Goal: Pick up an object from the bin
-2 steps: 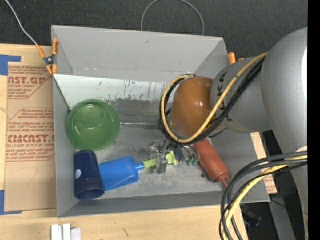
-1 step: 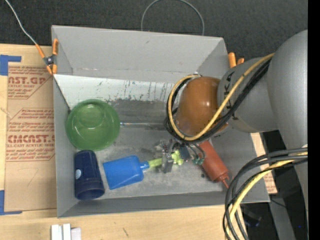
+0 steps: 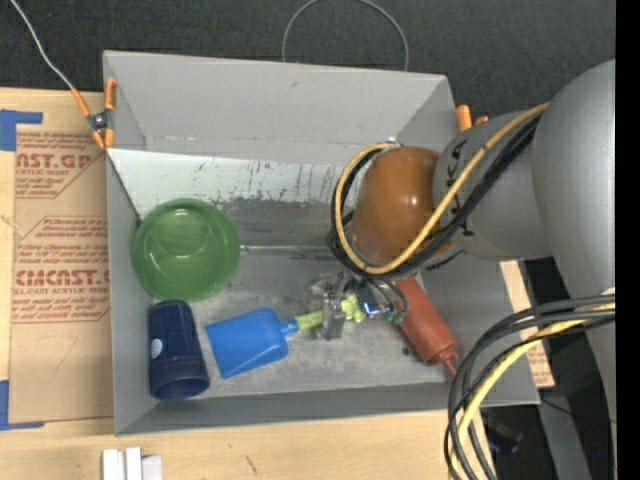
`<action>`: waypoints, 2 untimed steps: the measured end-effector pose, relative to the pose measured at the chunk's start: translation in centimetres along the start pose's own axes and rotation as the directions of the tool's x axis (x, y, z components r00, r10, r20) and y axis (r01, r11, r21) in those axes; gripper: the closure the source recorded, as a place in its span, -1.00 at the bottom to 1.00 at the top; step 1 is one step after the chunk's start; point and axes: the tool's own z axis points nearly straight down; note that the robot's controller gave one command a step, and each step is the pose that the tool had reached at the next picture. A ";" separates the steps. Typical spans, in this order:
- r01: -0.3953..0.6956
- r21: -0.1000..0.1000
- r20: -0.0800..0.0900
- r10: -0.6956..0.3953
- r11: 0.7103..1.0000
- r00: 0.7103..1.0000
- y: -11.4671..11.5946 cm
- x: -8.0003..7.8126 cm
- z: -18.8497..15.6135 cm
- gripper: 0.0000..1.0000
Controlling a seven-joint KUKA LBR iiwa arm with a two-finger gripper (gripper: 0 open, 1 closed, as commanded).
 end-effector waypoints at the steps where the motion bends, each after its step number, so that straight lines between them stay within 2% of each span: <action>1: -0.015 0.000 0.001 0.015 1.000 1.000 -0.2 1.7 0.0 1.00; 2: -0.024 0.000 0.001 0.024 1.000 1.000 -1.4 0.4 0.0 1.00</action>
Offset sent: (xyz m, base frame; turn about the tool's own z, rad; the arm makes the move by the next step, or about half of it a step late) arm 0.0002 -0.0168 0.0002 0.0259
